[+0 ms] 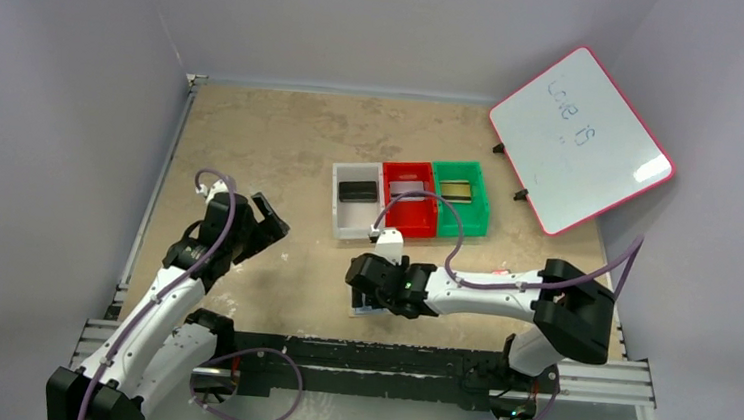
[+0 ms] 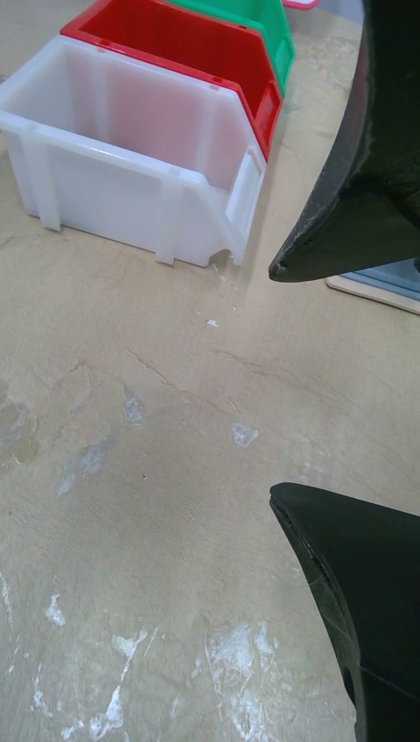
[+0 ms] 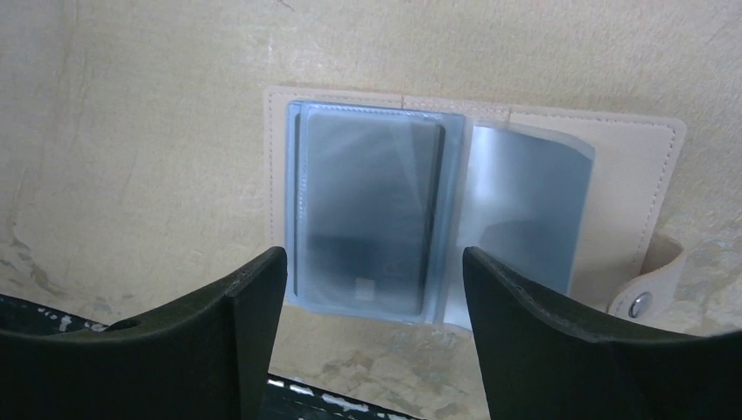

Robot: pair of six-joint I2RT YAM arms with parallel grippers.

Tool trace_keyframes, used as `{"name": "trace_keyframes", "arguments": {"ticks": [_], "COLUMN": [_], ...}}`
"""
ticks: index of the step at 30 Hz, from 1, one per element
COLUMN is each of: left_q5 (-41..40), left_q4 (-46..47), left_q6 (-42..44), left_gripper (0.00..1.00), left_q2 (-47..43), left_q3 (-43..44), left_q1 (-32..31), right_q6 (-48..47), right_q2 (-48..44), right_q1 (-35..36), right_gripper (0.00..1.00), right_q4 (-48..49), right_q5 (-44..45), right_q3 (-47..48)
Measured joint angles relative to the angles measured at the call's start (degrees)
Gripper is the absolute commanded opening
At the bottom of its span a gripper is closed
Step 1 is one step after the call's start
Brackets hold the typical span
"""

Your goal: Take the credit cards out of the card holder

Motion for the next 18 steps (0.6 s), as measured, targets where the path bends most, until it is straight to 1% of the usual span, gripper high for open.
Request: {"name": "trace_keyframes", "arguments": {"ticks": [3,10,14,18], "left_q5": [0.39,1.01,1.03,1.05], "left_q4": [-0.02,-0.02,0.00,0.00], "left_q6": [0.61,0.98,0.96,0.98], "left_gripper": [0.84,0.84,0.84,0.84], "left_q2": [0.00,-0.48,-0.59,-0.59], "left_q3": [0.00,0.00,0.00,0.00], "left_q1": [0.00,-0.02,-0.11,-0.26], "right_q6": [0.00,0.96,1.11,1.18], "right_q2": [1.25,6.54,7.08,7.06], "right_q1": [0.02,0.02,0.02,0.02], "right_gripper": [0.73,0.63,0.56,0.55], "right_q4": [-0.17,-1.90,-2.08,-2.01], "right_q5": [0.44,1.27,1.53,1.42], "right_q3": [1.40,4.00,4.57,4.57]}}
